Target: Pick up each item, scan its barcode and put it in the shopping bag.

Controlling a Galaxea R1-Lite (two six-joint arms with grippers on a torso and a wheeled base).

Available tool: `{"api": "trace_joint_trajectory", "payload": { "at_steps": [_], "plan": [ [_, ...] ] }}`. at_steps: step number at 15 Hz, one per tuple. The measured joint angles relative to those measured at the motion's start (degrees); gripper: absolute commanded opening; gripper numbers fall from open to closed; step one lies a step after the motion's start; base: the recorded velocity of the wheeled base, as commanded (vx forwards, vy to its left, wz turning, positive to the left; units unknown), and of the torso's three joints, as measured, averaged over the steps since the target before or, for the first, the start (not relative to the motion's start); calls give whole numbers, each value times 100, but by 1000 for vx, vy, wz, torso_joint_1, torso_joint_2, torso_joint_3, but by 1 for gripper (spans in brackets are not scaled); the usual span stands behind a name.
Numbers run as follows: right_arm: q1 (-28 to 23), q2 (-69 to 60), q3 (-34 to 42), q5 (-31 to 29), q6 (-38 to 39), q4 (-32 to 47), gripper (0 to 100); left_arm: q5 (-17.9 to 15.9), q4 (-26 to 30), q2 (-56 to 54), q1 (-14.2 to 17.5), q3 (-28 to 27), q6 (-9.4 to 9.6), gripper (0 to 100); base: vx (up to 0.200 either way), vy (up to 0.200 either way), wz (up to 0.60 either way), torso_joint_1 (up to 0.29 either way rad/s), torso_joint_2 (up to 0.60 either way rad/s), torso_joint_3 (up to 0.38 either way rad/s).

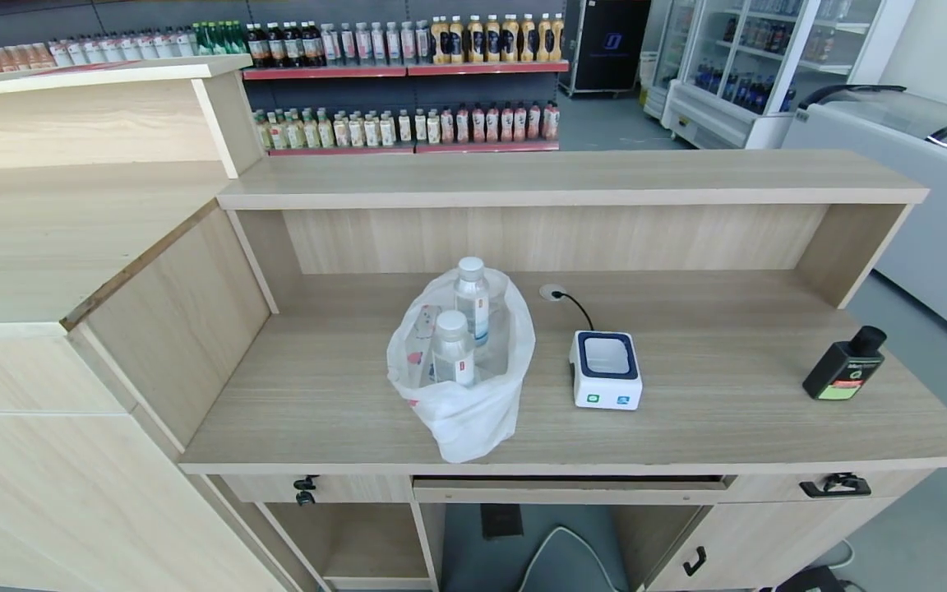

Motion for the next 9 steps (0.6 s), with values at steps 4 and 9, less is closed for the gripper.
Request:
{"api": "trace_joint_trajectory", "payload": {
  "at_steps": [4,9],
  "plan": [
    [466,197,-20,257,2,5,100,0,0,0,0,0,-2,100,0,0,0,0,0,0],
    [908,400,-127,239,-11,-45,100,0,0,0,0,0,-2,100,0,0,0,0,0,0]
  ]
}}
